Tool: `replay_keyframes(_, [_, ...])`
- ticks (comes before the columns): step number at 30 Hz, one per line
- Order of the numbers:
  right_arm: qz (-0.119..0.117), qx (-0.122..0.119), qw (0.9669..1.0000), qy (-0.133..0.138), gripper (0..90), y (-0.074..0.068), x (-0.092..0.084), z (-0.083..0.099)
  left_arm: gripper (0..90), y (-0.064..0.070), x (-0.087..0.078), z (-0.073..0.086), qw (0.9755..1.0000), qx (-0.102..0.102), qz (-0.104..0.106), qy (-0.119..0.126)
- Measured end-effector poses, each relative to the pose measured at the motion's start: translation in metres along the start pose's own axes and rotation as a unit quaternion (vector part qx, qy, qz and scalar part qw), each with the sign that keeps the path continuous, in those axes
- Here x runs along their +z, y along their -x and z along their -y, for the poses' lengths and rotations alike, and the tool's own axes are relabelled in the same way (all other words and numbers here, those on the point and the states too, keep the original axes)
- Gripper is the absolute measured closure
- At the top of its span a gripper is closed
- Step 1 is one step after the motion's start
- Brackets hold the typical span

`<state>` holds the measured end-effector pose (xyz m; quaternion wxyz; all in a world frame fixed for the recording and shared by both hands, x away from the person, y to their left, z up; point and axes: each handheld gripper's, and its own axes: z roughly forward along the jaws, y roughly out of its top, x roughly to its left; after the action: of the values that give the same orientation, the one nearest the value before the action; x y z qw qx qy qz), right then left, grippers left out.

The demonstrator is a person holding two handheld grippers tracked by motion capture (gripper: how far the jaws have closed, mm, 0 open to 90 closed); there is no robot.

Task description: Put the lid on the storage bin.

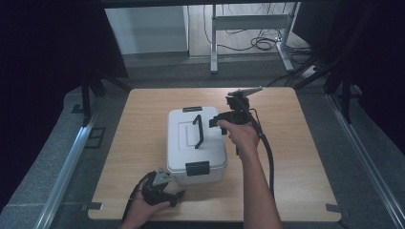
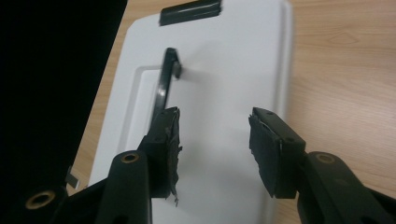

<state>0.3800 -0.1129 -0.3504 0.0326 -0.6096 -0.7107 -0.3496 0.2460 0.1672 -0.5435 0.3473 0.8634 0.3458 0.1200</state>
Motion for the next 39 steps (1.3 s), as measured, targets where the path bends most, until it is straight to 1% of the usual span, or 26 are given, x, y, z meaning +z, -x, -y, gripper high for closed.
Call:
replay_keyframes(6, [0.003,0.006,0.9999,0.012,53.5,0.023,-0.013,0.005,11.9,0.0,0.0,0.0,1.0,0.0,0.0,0.0])
replay_keyframes(9, [0.01,0.008,0.9998,0.016,53.1,0.036,-0.018,0.009,12.0,0.0,0.0,0.0,1.0,-0.001,0.0,0.0])
replay_keyframes(13, [0.011,0.02,0.9994,0.024,53.0,0.055,-0.024,0.015,12.0,0.0,0.0,0.0,1.0,-0.001,0.0,0.0])
replay_keyframes(14, [0.013,0.021,0.9994,0.025,52.8,0.06,-0.026,0.017,12.0,0.0,0.0,0.0,1.0,-0.001,0.0,0.0])
replay_keyframes(17, [0.012,0.032,0.999,0.029,52.5,0.075,-0.027,0.023,12.0,0.0,0.0,0.0,1.0,-0.001,-0.001,0.0])
replay_keyframes(18, [0.016,0.031,0.999,0.029,52.4,0.079,-0.027,0.026,12.0,0.0,0.0,0.0,1.0,-0.001,-0.001,0.0])
replay_keyframes(19, [0.015,0.036,0.9988,0.029,52.2,0.084,-0.027,0.028,12.0,0.0,0.0,0.0,1.0,-0.001,-0.001,0.001])
replay_keyframes(22, [0.023,0.036,0.9987,0.028,51.7,0.096,-0.026,0.034,11.9,0.0,0.0,0.0,1.0,-0.001,-0.001,0.001])
replay_keyframes(23, [0.022,0.039,0.9986,0.029,51.6,0.101,-0.024,0.037,12.0,0.0,0.0,0.0,1.0,-0.001,-0.001,0.001])
replay_keyframes(24, [0.025,0.04,0.9985,0.027,51.6,0.105,-0.023,0.039,12.0,0.0,0.0,0.0,1.0,-0.001,-0.001,0.001])
replay_keyframes(25, [0.034,0.037,0.9984,0.028,51.6,0.108,-0.022,0.041,11.9,0.0,0.0,0.0,1.0,-0.001,-0.001,0.001])
replay_keyframes(27, [0.034,0.04,0.9982,0.03,51.5,0.115,-0.02,0.045,12.0,0.0,0.0,0.0,1.0,-0.001,-0.001,0.001])
replay_keyframes(29, [0.041,0.036,0.9981,0.028,51.3,0.118,-0.017,0.048,12.0,0.0,0.0,0.0,1.0,-0.001,-0.001,0.001])
replay_keyframes(31, [0.036,0.038,0.9982,0.028,51.1,0.122,-0.014,0.052,12.0,0.0,0.0,0.0,1.0,0.0,-0.001,0.0])
replay_keyframes(33, [0.045,0.029,0.9982,0.026,50.6,0.127,-0.01,0.056,12.0,0.0,0.0,0.0,1.0,0.0,-0.001,0.0])
replay_keyframes(35, [0.046,0.035,0.998,0.026,50.0,0.133,-0.006,0.06,12.0,0.0,0.0,0.0,1.0,0.0,-0.001,0.0])
replay_keyframes(36, [0.052,0.031,0.9978,0.024,49.7,0.136,-0.005,0.063,12.0,0.0,0.0,0.0,1.0,0.0,-0.001,0.0])
replay_keyframes(39, [0.056,0.031,0.9977,0.02,48.9,0.146,0.0,0.07,12.0,0.0,0.0,0.0,1.0,0.0,-0.001,0.0])
